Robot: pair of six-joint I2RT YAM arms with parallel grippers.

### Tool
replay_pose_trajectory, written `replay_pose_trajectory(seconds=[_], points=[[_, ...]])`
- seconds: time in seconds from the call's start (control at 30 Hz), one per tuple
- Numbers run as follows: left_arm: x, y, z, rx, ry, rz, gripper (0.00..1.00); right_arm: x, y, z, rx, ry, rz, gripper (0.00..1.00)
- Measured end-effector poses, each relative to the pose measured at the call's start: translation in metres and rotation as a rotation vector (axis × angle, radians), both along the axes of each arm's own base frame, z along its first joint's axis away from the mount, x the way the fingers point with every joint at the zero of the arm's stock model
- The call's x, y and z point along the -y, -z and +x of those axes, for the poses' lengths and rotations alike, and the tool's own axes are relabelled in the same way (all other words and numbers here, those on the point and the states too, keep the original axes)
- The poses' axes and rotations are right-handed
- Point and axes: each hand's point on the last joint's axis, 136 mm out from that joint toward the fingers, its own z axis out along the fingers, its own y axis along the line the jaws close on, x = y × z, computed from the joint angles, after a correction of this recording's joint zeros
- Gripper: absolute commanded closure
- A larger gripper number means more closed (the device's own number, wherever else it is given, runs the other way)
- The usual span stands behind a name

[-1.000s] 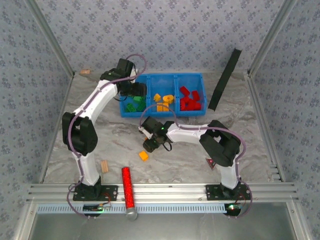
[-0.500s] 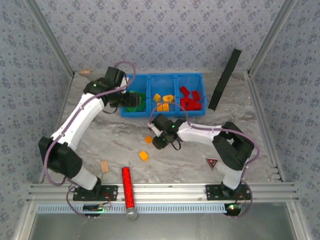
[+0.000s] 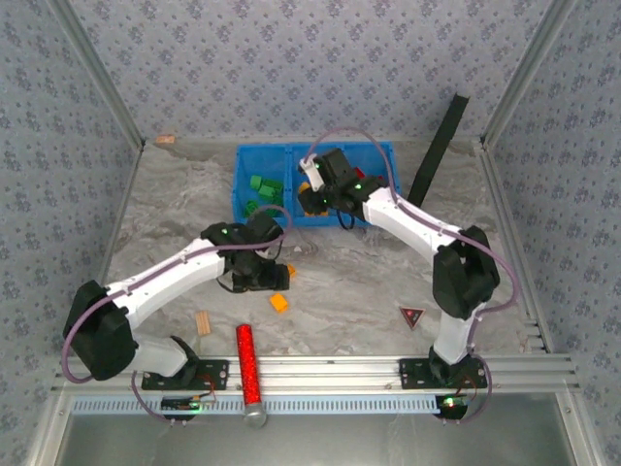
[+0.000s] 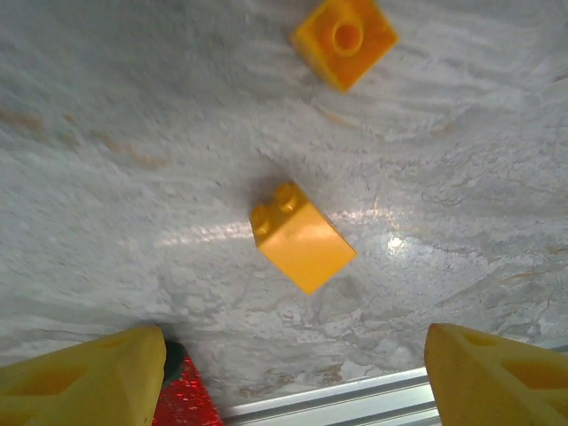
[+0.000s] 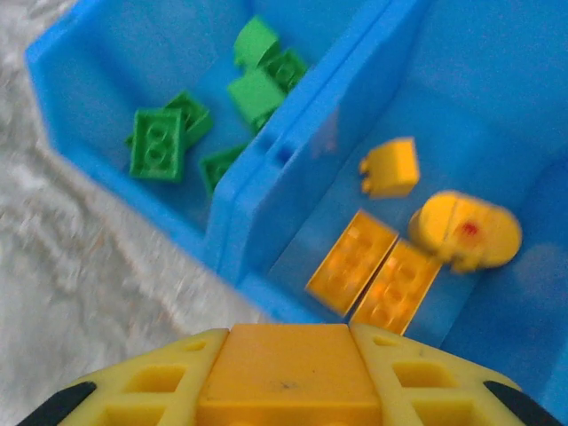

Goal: Sort the legos into containers by color
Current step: Place the lego in the container, then pick up the lego from the middle-left of the table.

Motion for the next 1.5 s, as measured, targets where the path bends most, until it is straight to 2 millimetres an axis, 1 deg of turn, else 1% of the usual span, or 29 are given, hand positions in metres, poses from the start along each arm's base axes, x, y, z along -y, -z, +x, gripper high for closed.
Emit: replay_pose_trajectory(seconds=[0.07,0.17,0.3,0.4,0.47,0.57,0.73,0.87,1.0,1.2,1.33,1.47,1.5], points=[[0.004,0.006,-0.006,-0.011,-0.014,-0.002,0.24,-0.003,0.006,0.016,0.011,0.007,-0.01,0.68],[0.01,0.012,-0.01,-0.018,-0.035,-0.01,0.26,-0.005,0.032,0.031,-0.014,0.01,-0.041,0.68],[0.018,0.024,-0.01,-0.031,-0.051,-0.006,0.28,-0.004,0.074,0.043,-0.063,0.01,-0.091,0.67],[0.021,0.036,-0.01,-0.05,-0.055,0.014,0.28,-0.001,0.095,0.049,-0.086,0.011,-0.116,0.67],[0.022,0.041,-0.009,-0.058,-0.058,0.023,0.29,0.0,0.103,0.055,-0.092,0.014,-0.123,0.67],[0.023,0.048,-0.008,-0.068,-0.058,0.037,0.29,-0.002,0.108,0.062,-0.09,0.014,-0.125,0.63],[0.024,0.06,-0.008,-0.088,-0.058,0.061,0.3,-0.003,0.109,0.066,-0.082,0.008,-0.127,0.55],[0.022,0.07,-0.009,-0.11,-0.059,0.089,0.31,-0.002,0.109,0.067,-0.079,0.006,-0.13,0.46],[0.023,0.075,-0.007,-0.114,-0.063,0.095,0.39,-0.002,0.109,0.069,-0.071,0.007,-0.127,0.4],[0.021,0.08,-0.005,-0.13,-0.069,0.103,0.48,0.004,0.105,0.064,-0.072,0.001,-0.132,0.32],[0.02,0.087,-0.008,-0.158,-0.07,0.114,0.53,0.008,0.084,0.06,-0.063,-0.016,-0.113,0.25],[0.02,0.092,-0.009,-0.179,-0.065,0.123,0.6,0.012,0.044,0.055,-0.023,-0.026,-0.06,0.21],[0.02,0.093,-0.008,-0.182,-0.063,0.126,0.62,0.014,0.031,0.053,-0.006,-0.028,-0.044,0.21]])
